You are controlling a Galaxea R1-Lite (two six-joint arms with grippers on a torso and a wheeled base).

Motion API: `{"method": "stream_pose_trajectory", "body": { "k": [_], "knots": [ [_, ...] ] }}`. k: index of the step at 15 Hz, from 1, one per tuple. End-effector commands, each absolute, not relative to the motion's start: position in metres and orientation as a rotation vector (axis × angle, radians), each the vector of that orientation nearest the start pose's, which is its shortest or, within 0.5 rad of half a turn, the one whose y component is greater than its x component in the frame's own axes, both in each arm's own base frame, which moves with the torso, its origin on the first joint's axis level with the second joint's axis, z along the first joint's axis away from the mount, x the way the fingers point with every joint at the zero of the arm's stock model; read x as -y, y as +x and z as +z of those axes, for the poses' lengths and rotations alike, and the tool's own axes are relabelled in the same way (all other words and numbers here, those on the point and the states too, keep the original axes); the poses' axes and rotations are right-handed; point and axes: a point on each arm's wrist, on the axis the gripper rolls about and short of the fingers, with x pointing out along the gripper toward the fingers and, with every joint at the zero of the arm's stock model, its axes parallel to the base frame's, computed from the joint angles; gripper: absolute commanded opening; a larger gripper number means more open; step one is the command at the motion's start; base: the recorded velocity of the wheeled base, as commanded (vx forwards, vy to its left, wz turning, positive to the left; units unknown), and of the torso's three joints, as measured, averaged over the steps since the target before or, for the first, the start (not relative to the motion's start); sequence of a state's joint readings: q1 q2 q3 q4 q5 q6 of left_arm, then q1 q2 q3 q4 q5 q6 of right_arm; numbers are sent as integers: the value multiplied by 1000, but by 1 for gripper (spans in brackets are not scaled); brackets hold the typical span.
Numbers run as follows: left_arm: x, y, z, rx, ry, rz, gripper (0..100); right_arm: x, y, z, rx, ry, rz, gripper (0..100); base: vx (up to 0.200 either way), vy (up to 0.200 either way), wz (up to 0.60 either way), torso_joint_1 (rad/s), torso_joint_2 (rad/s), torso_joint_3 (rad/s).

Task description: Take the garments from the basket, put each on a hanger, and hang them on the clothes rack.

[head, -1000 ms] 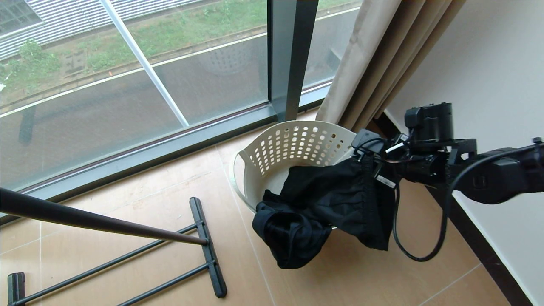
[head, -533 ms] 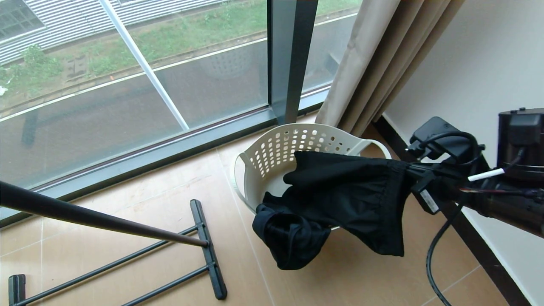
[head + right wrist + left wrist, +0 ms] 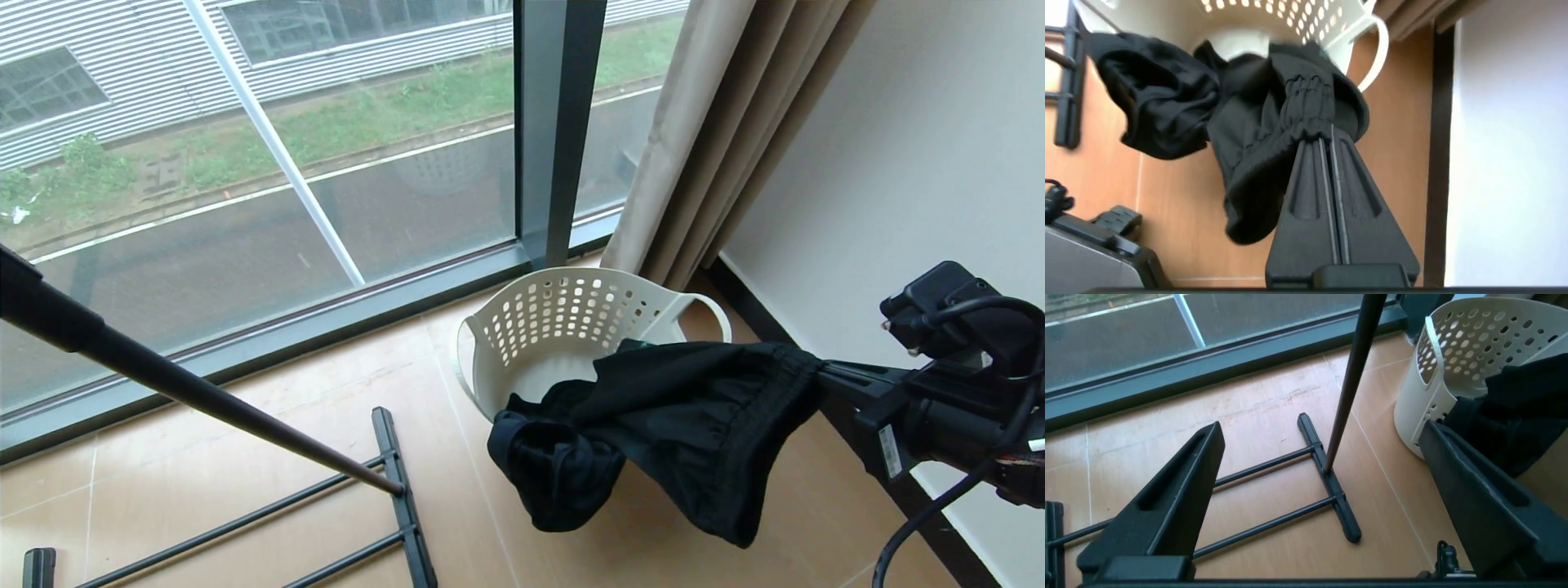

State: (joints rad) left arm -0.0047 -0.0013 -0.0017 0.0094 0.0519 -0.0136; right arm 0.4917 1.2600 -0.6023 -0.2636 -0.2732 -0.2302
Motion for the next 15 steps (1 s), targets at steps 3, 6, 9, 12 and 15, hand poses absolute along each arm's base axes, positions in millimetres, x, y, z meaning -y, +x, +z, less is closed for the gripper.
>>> {"method": "stream_pose_trajectory", "body": {
  "k": [3, 6, 9, 12, 15],
  "knots": [
    [-1, -23, 75, -7, -14, 48, 100, -80, 163, 203, -319, -363, 272, 0, 0, 0, 0, 9, -55, 149],
    [-1, -23, 75, -7, -14, 48, 100, -80, 162, 198, -340, -374, 273, 0, 0, 0, 0, 76, -360, -71],
    [-1, -23, 75, -7, -14, 48, 100, -80, 162, 197, -345, -376, 273, 0, 0, 0, 0, 110, -437, -123],
    [-1, -23, 75, -7, -14, 48, 100, -79, 161, 197, -343, -375, 273, 0, 0, 0, 0, 144, -465, -124],
    [-1, -23, 75, -7, -14, 48, 100, -79, 161, 195, -346, -377, 272, 0, 0, 0, 0, 142, -406, -68]
  ]
}}
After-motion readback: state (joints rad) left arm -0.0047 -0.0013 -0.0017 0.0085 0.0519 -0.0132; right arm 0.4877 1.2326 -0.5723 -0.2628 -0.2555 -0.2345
